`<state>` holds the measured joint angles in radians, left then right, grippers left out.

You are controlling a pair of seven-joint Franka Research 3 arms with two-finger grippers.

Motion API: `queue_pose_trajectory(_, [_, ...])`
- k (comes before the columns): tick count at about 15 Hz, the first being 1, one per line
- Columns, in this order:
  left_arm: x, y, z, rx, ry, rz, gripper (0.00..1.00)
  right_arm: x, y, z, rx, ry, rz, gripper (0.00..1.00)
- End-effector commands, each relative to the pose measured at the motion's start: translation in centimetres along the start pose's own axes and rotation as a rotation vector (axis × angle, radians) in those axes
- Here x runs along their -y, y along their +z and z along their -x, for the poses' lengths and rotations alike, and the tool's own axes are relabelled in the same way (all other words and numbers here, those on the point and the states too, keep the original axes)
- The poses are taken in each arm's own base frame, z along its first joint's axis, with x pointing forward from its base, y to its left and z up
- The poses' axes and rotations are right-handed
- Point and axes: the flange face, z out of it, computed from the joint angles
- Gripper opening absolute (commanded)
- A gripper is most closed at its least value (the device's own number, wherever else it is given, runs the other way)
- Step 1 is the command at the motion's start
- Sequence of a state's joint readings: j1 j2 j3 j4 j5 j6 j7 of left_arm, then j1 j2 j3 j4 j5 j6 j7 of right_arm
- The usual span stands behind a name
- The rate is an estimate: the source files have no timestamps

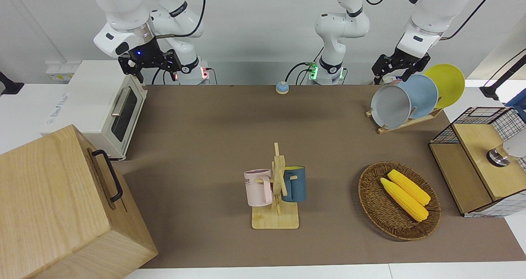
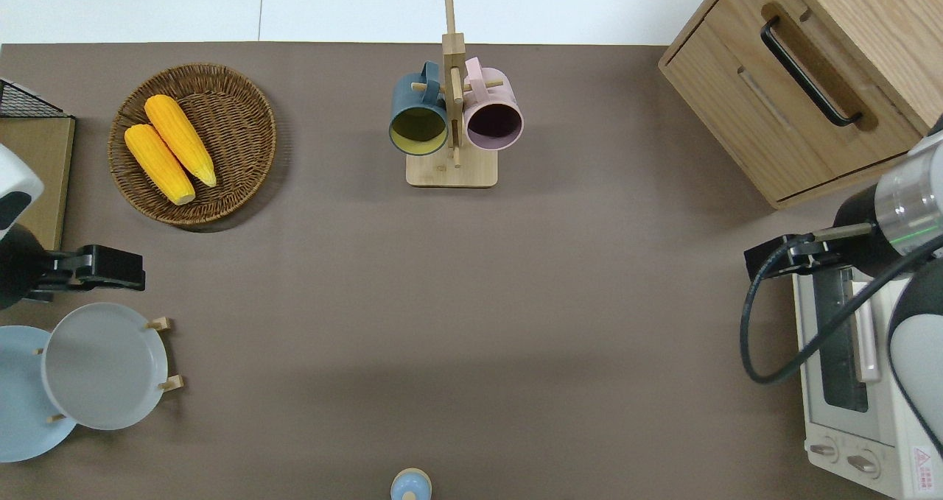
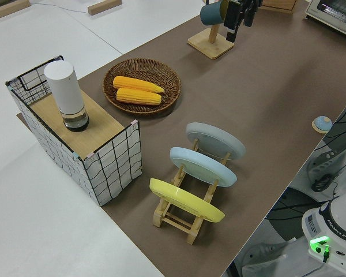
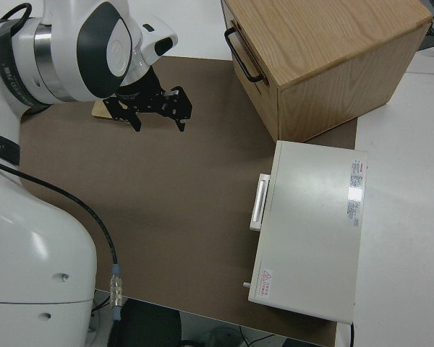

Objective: Pick gray plate from low plate rack and place it on table with left arm

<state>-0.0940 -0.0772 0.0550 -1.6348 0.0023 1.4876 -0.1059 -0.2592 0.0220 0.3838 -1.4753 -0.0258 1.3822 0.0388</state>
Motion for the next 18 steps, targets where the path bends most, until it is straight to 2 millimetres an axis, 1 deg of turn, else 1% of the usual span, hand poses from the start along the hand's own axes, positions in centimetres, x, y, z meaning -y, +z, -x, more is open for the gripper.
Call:
queue_pose_trajectory(1, [0.0,-0.5,0.5,0.014,-0.042,-0.016,1.0,-0.2,-0.4,0.3,0.0,0.015,0.005,0.983])
queue_pose_trajectory(3, [-0.2,-0.5,0.5,0.015,-0.036,-0.017,1.0,-0.2,-0.3,0.2,0.001,0.015,0.005,0.983])
queue_pose_trajectory(11, [-0.1,-0.4,0.5,0.02,-0.036,-0.019,1.0,-0.3,-0.3,0.2,0.001,0.016,0.005,0.983])
queue_pose_trajectory(12, [0.1,-0.5,0.8,0.017,-0.038,-0.026,1.0,-0.3,-0.3,0.2,0.001,0.016,0.005,0.983])
queue_pose_trajectory(14, [1.6,-0.7,1.1,0.019,-0.06,-0.043,1.0,-0.2,-0.3,0.2,0.001,0.015,0.005,0.983])
queue_pose_trajectory(16, [4.2,-0.6,1.5,0.032,-0.063,-0.055,1.0,-0.2,-0.3,0.2,0.001,0.015,0.005,0.983])
queue_pose_trajectory(17, [5.3,-0.7,1.9,0.034,-0.037,-0.06,1.0,-0.2,-0.3,0.2,0.001,0.015,0.005,0.983])
queue_pose_trajectory(18, [6.3,-0.3,2.1,0.042,-0.02,-0.062,1.0,-0.2,-0.3,0.2,0.001,0.015,0.005,0.983])
